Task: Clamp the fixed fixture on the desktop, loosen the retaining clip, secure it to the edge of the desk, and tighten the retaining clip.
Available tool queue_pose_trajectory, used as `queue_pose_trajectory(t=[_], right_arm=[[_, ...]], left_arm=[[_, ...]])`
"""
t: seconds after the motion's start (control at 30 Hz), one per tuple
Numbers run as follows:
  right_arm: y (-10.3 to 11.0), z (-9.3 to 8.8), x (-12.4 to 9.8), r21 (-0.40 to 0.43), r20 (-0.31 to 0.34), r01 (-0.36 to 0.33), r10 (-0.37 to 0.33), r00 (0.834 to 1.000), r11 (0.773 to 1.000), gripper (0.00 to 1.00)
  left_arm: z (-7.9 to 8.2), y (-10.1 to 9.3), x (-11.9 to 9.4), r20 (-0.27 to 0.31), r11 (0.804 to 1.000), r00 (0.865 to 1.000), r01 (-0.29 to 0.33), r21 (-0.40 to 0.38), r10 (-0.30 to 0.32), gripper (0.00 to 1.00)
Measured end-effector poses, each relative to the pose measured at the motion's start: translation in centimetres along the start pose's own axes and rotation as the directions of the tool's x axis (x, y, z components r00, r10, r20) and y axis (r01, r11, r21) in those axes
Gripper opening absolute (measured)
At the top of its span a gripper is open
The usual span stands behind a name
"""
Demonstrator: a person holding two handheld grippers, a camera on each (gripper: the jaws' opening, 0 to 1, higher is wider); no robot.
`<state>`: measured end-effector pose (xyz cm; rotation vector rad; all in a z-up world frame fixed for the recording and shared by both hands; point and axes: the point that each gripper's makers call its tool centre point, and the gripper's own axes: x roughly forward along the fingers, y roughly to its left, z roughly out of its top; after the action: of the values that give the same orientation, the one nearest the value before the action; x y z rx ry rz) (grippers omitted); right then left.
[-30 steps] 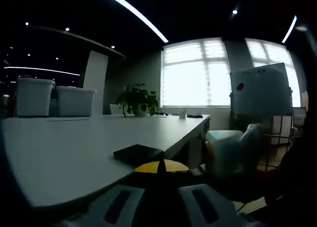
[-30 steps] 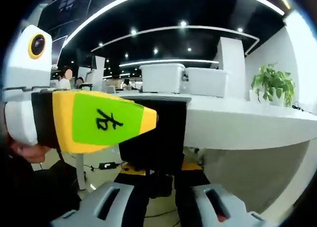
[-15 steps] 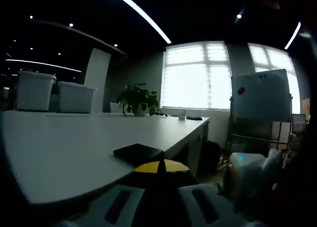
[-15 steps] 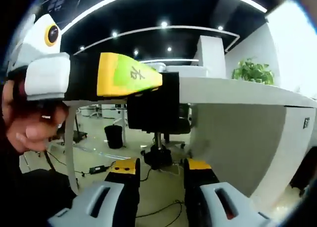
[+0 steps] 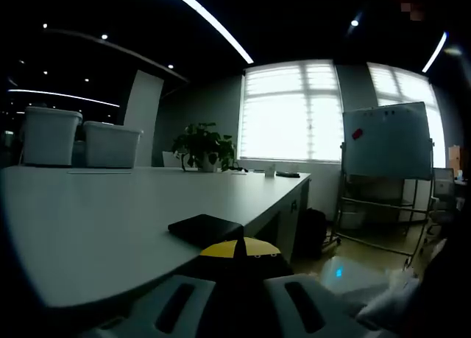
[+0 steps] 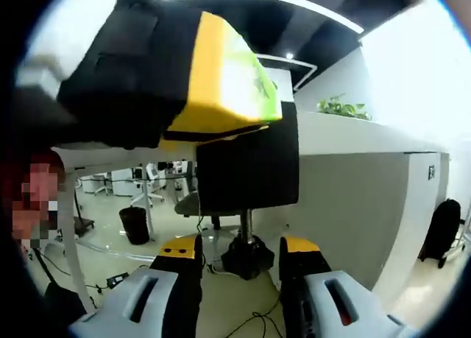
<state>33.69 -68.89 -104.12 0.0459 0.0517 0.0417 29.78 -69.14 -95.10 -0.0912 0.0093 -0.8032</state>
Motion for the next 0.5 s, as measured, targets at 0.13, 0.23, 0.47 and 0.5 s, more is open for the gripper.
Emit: queue_pose_trajectory(t=[0.13, 0.23, 0.47, 0.5], right_arm=[[-0.21, -0.82, 0.23, -0.018, -0.014, 0.016, -0.016, 1.0, 1.0, 0.32], [-0.57, -0.78, 0.21, -0.037, -0.008, 0.02, -0.02, 1.0, 0.999, 0.26], [-0.22, -0.78, 0.34, -0.036, -0.011, -0.072, 0.072, 0.997, 0.997, 0.25], [-0.1, -0.79, 0.4, -0.038, -0.012, -0.109, 0.109, 0.994, 0.993, 0.25]], left_arm=[[0.01, -0.06, -0.14, -0.001, 1.0, 1.0, 0.007, 0.009, -0.007, 0.01], [-0.01, -0.06, -0.17, -0.002, 1.0, 1.0, 0.012, 0.012, -0.012, 0.01], [-0.01, -0.15, -0.09, -0.01, 1.0, 1.0, 0.018, 0.012, -0.017, 0.01], [-0.01, -0.16, -0.08, -0.012, 1.0, 1.0, 0.018, 0.013, -0.018, 0.01]])
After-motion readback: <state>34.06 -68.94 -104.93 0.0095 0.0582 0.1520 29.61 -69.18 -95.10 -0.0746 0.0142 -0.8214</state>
